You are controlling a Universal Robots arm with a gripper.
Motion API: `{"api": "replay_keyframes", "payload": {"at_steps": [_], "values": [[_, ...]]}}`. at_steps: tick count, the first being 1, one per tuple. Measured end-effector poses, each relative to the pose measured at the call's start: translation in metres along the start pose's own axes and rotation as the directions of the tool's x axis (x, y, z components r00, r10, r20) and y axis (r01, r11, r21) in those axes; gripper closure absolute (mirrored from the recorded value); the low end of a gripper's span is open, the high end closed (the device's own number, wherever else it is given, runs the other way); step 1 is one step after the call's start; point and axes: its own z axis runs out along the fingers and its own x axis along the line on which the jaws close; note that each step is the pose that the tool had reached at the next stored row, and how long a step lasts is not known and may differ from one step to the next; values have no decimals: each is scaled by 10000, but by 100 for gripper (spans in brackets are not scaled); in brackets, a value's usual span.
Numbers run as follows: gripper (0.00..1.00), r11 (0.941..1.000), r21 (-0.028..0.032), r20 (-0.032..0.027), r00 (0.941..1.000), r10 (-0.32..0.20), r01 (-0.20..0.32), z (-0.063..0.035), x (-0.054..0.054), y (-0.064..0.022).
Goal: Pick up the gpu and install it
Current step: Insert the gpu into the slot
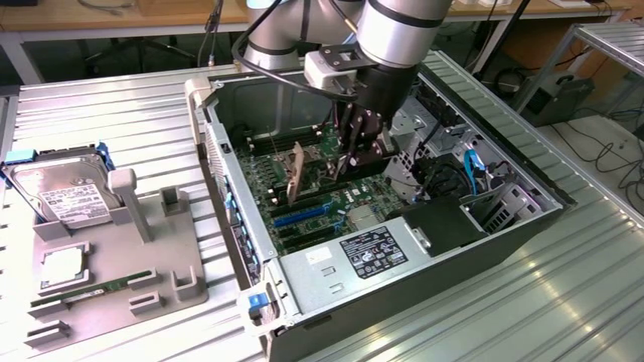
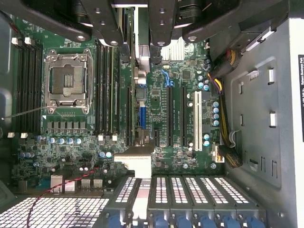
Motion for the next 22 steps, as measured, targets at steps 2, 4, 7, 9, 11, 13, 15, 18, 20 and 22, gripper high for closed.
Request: {"api": "replay_keyframes", "payload": {"at_steps": [2, 4, 7, 9, 11, 13, 15, 18, 20, 22], "values": [[74, 10000, 1, 1, 10000, 0, 0, 5, 5, 0], [74, 10000, 1, 1, 10000, 0, 0, 8, 8, 0], [74, 10000, 1, 1, 10000, 0, 0, 17, 17, 0], [74, 10000, 0, 0, 10000, 0, 0, 24, 24, 0], [74, 10000, 1, 1, 10000, -1, 1, 27, 27, 0], [74, 10000, 1, 1, 10000, 0, 0, 29, 30, 0], [74, 10000, 1, 1, 10000, 0, 0, 32, 32, 0], [74, 10000, 0, 0, 10000, 0, 0, 37, 38, 1], [74, 10000, 1, 1, 10000, 0, 0, 40, 40, 1], [74, 10000, 1, 1, 10000, 0, 0, 42, 42, 1]]}}
